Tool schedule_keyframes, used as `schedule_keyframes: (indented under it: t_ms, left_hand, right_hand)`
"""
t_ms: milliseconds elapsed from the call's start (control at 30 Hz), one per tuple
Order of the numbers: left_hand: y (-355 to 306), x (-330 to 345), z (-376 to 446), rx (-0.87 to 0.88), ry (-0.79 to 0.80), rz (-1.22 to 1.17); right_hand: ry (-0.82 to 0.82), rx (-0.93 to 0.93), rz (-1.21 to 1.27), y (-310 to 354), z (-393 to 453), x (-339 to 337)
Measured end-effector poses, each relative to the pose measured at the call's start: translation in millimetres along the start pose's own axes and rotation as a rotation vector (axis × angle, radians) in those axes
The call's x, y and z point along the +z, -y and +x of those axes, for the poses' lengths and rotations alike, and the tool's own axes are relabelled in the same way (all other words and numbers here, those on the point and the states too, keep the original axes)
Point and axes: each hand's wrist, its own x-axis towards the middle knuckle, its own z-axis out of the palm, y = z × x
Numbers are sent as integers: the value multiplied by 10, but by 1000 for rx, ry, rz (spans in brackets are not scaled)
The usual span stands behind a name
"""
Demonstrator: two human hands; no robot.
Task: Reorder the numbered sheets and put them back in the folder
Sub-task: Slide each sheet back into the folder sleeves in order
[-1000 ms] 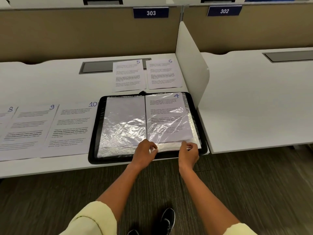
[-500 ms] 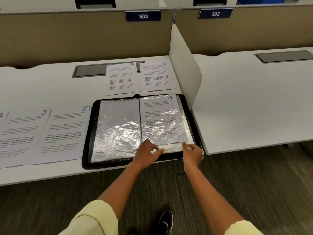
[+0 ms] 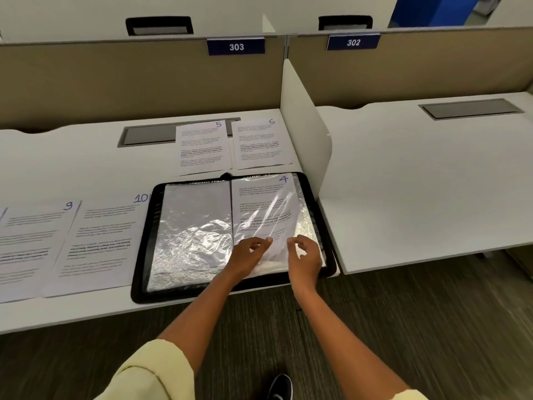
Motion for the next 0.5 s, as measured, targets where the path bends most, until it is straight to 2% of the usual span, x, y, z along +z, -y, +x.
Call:
schedule_keyframes:
  t_ms: [267,500]
  left_hand:
    - [-478,-436,94,63,-148,-234]
    - [-447,-996,41,122,-291,-145]
  right_hand:
    - [293,-254,-24,350,-235,437]
    - [495,-332,-11,473,-396,744]
